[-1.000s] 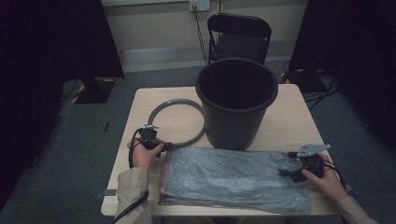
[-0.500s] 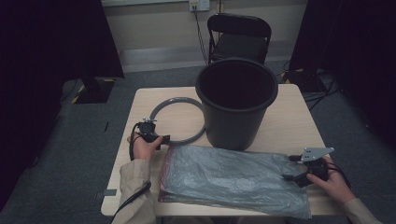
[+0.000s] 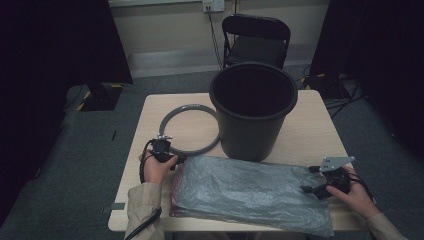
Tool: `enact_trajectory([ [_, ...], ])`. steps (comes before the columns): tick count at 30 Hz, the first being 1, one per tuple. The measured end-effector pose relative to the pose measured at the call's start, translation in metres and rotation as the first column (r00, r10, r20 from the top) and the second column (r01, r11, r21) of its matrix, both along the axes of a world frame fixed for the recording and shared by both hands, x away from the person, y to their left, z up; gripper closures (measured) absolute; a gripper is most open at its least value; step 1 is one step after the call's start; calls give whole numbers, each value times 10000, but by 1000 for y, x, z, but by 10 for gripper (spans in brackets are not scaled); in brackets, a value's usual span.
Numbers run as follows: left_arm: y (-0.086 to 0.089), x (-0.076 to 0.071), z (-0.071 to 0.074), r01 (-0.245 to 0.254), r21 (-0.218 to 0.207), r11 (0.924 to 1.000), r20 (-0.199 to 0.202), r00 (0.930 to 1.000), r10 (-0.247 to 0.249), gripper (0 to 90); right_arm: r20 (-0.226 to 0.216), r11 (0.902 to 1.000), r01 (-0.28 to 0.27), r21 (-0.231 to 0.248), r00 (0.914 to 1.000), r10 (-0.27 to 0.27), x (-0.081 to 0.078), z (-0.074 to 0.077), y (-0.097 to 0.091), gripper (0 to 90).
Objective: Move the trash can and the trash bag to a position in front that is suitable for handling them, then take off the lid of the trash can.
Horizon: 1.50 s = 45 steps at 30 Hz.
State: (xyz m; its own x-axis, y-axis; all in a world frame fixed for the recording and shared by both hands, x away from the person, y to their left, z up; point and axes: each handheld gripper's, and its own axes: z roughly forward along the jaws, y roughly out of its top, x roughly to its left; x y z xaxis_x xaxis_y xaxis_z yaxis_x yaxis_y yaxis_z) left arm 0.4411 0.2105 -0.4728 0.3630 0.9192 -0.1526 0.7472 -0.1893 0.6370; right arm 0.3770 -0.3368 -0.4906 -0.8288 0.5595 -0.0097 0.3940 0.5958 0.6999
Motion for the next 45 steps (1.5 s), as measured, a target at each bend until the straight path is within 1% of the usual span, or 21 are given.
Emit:
enact_trajectory([
  [3, -4, -3, -6, 139, 158, 9998, -111, 9998, -138, 240, -49, 9999, 111, 54, 9999, -111, 3, 0, 9, 142],
  [7, -10, -1, -10, 286, 238, 9993, 23, 9996, -286, 291, -18, 10000, 9, 65, 10000, -9, 5, -3, 17, 141],
  [9, -14, 0, -9, 456, 400, 9982, -32, 9990, -455, 384, -52, 10000, -9, 33, 10000, 9, 7, -3, 20, 144],
  [10, -17, 0, -8, 489, 562, 9972, -10, 9988, -489, 390, -39, 10000, -2, 48, 10000, 2, 8, -3, 20, 142],
  [11, -19, 0, -8, 820, 926, 9923, 52, 9966, -828, 402, -18, 10000, -23, 67, 10000, 23, 9, -3, 21, 143],
  [13, -23, 0, -7, 1024, 843, 9912, 13, 9947, -1028, 542, -36, 9999, -27, 150, 10000, 28, 9, -5, 22, 140],
  [15, -26, 0, -6, 1143, 1009, 9883, 31, 9933, -1152, 614, 3, 9998, -2, 206, 10000, 2, 9, -5, 23, 141],
  [16, -25, 0, -6, 1218, 1031, 9872, -50, 9925, -1219, 671, 3, 9997, 8, 224, 10000, -9, 9, -6, 23, 140],
  [18, -26, -1, -3, 1126, 509, 9923, -659, 9918, -1092, 813, 15, 9996, 25, 270, 10000, -25, 9, -6, 23, 140],
  [23, -22, -12, 5, 1483, 323, 9884, -1328, 9808, -1429, 870, 125, 9991, -32, 427, 9999, 27, 9, -8, 21, 143],
  [26, -19, -18, 7, 1428, 257, 9894, -1020, 9850, -1395, 846, 118, 9991, -14, 419, 9999, 9, 9, -8, 21, 141],
  [27, -15, -18, 7, 1541, 639, 9860, -657, 9865, -1500, 758, 118, 9992, -6, 395, 9999, 1, 9, -7, 22, 140],
  [28, -14, -18, 6, 1560, 769, 9848, -327, 9875, -1539, 600, 95, 9993, 26, 373, 10000, -30, 9, -7, 22, 141],
  [29, -13, -17, 5, 1488, 667, 9866, -252, 9887, -1475, 460, 79, 9994, 40, 357, 10000, -43, 9, -7, 23, 140],
  [30, -13, -17, 5, 1384, 462, 9893, -176, 9903, -1377, 372, 92, 9994, 31, 350, 10000, -35, 10, -7, 23, 140],
  [32, -15, -18, 8, 1671, 288, 9855, 230, 9856, -1678, 286, 78, 9994, 33, 333, 10000, -36, 11, -7, 25, 140],
  [33, -16, -19, 10, 1900, 232, 9815, 300, 9812, -1906, 270, 69, 9995, 9, 308, 10000, -12, 12, -7, 27, 141],
  [38, -25, -24, 15, 2212, 125, 9751, 325, 9746, -2215, 236, 42, 9993, -278, 259, 9996, 277, 19, -6, 50, 148],
  [41, -25, -29, 15, 2421, 132, 9702, 325, 9696, -2424, 230, 253, 9983, -576, 37, 9980, 575, 15, 1, 63, 178],
  [43, -25, -34, 13, 2486, 30, 9686, 291, 9682, -2486, 228, 352, 9976, -697, -36, 9969, 698, 9, 8, 60, 174],
  [45, -24, -37, 10, 2614, 65, 9652, 279, 9648, -2615, 226, 132, 9983, -586, 78, 9982, 585, 3, 13, 48, 168],
])
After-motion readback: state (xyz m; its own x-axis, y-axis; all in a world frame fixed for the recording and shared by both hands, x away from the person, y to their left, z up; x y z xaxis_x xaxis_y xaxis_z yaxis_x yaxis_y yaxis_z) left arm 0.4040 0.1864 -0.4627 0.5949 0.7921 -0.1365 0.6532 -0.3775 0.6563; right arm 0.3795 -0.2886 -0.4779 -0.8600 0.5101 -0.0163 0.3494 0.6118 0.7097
